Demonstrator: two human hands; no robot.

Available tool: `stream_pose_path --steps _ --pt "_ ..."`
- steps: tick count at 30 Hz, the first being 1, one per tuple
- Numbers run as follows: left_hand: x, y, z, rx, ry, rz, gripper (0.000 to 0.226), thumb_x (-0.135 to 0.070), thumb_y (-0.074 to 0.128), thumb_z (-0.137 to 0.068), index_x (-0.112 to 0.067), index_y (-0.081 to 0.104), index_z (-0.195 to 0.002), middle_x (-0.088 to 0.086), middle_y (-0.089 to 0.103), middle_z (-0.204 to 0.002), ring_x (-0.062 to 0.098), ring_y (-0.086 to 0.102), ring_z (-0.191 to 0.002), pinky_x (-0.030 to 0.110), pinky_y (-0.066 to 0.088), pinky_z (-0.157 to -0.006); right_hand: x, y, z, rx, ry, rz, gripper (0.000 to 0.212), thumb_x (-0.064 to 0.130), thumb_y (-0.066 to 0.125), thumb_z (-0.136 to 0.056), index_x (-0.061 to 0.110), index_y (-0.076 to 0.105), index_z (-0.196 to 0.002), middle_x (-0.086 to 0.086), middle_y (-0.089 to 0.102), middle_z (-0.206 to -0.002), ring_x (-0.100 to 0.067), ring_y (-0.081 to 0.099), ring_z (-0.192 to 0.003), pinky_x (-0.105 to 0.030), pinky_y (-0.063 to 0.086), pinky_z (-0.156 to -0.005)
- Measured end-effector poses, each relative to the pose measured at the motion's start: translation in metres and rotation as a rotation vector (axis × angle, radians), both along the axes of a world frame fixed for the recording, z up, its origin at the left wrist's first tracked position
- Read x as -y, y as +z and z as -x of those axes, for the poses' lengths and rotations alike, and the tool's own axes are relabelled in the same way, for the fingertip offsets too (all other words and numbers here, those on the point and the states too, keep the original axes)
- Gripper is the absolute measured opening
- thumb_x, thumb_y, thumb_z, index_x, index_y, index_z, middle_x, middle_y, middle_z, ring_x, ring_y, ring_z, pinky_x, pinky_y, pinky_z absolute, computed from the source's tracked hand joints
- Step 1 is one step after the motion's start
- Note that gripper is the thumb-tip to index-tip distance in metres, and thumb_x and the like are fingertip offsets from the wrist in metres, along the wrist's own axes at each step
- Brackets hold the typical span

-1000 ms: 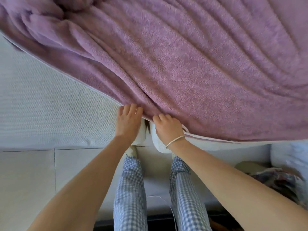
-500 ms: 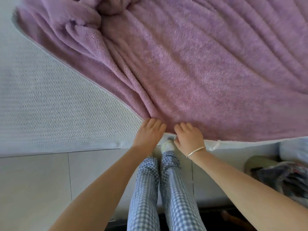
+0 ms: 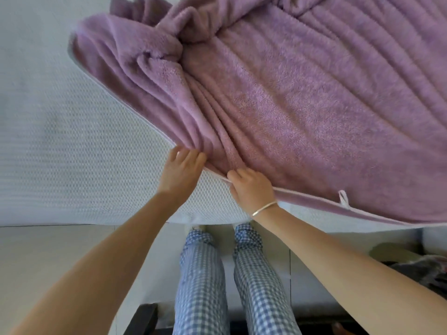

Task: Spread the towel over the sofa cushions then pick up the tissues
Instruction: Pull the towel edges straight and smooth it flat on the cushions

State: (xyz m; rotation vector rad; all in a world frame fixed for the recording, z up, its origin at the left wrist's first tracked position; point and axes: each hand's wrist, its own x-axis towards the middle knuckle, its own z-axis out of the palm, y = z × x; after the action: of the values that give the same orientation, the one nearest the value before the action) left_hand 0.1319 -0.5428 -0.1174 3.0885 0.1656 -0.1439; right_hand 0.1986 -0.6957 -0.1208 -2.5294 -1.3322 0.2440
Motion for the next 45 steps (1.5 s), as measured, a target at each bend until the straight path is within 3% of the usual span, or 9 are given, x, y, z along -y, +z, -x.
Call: stream_pose_path --steps 2,5,13,20,25,31,36,40,45 --pt "0.0 0.002 0.022 -0.013 -0.077 0.024 0.013 0.001 0.056 -0.064 -0.008 0.064 -0.067 0.006 0.061 -0.058 0.024 0.062 -0.054 0.031 0.054 -0.064 0.005 0.002 0.014 -0.005 0.054 0.045 0.029 0.011 0.086 -0.04 0.012 0.062 -0.056 -0.002 0.061 -0.048 -0.02 0.06 -0.043 -0.018 0.044 -0.036" --pt "-0.001 -0.001 0.051 -0.117 -0.138 0.082 0.023 -0.003 0.08 -0.05 -0.011 0.066 -0.066 0.004 0.061 -0.058 0.023 0.062 -0.056 0.027 0.052 -0.057 0.003 -0.001 0.035 -0.018 0.038 0.17 0.032 0.014 0.086 -0.033 0.013 0.063 -0.055 -0.002 0.06 -0.048 -0.02 0.059 -0.042 -0.018 0.043 -0.035" --pt "-0.046 -0.015 0.047 0.076 -0.209 0.066 0.023 -0.033 0.067 -0.067 -0.015 0.068 -0.08 0.001 0.069 -0.08 0.02 0.067 -0.077 0.031 0.055 -0.078 -0.068 -0.005 0.054 0.088 -0.041 0.184 0.039 0.03 0.088 -0.037 0.013 0.066 -0.064 -0.001 0.063 -0.055 -0.019 0.062 -0.049 -0.019 0.044 -0.037" --pt "-0.09 -0.012 0.049 0.139 -0.122 0.024 0.012 -0.01 0.056 -0.073 -0.009 0.067 -0.078 0.01 0.07 -0.087 0.028 0.068 -0.088 0.034 0.056 -0.074 -0.092 0.005 0.057 0.097 -0.075 0.168 0.029 0.012 0.086 -0.04 0.009 0.061 -0.055 -0.004 0.06 -0.045 -0.02 0.059 -0.039 -0.017 0.041 -0.033" --pt "-0.088 -0.007 0.047 0.056 -0.106 0.111 0.028 -0.012 0.081 -0.058 -0.009 0.065 -0.082 0.007 0.067 -0.081 0.026 0.065 -0.072 0.029 0.055 -0.06 -0.088 0.014 0.058 -0.075 -0.106 0.076 0.02 -0.005 0.076 -0.056 0.0 0.058 -0.063 -0.013 0.059 -0.049 -0.027 0.059 -0.043 -0.026 0.044 -0.036" --pt "-0.077 -0.01 0.034 0.089 -0.05 0.185 0.036 -0.013 0.079 -0.06 -0.008 0.068 -0.094 0.01 0.07 -0.096 0.026 0.068 -0.091 0.032 0.056 -0.072 -0.097 0.021 0.055 -0.078 -0.124 0.062 0.022 0.009 0.079 -0.068 -0.001 0.06 -0.066 -0.014 0.058 -0.04 -0.026 0.054 -0.03 -0.023 0.04 -0.03" --pt "-0.094 -0.001 0.024 0.166 -0.118 0.237 0.008 0.004 0.063 -0.068 -0.002 0.059 -0.07 0.011 0.065 -0.06 0.026 0.066 -0.059 0.039 0.057 -0.071 -0.095 0.027 0.05 0.061 -0.034 0.058 0.031 0.013 0.09 -0.05 0.006 0.06 -0.055 -0.003 0.052 -0.032 -0.018 0.049 -0.024 -0.013 0.031 -0.026" --pt "-0.105 0.006 0.075 0.028 -0.203 0.279 0.028 -0.003 0.084 -0.058 -0.003 0.055 -0.061 0.008 0.055 -0.045 0.024 0.053 -0.037 0.025 0.046 -0.04 -0.086 0.025 0.059 0.081 0.062 0.104 0.033 0.013 0.092 -0.037 0.011 0.063 -0.052 -0.002 0.051 -0.032 -0.015 0.05 -0.026 -0.011 0.032 -0.029" --pt "-0.113 0.001 0.098 -0.067 -0.18 0.185 0.036 -0.02 0.091 -0.045 -0.008 0.059 -0.056 0.002 0.056 -0.044 0.019 0.054 -0.036 0.021 0.045 -0.04 -0.092 0.011 0.083 0.011 0.111 0.183 0.031 0.012 0.088 -0.037 0.011 0.062 -0.054 -0.003 0.059 -0.047 -0.019 0.059 -0.042 -0.019 0.043 -0.037"
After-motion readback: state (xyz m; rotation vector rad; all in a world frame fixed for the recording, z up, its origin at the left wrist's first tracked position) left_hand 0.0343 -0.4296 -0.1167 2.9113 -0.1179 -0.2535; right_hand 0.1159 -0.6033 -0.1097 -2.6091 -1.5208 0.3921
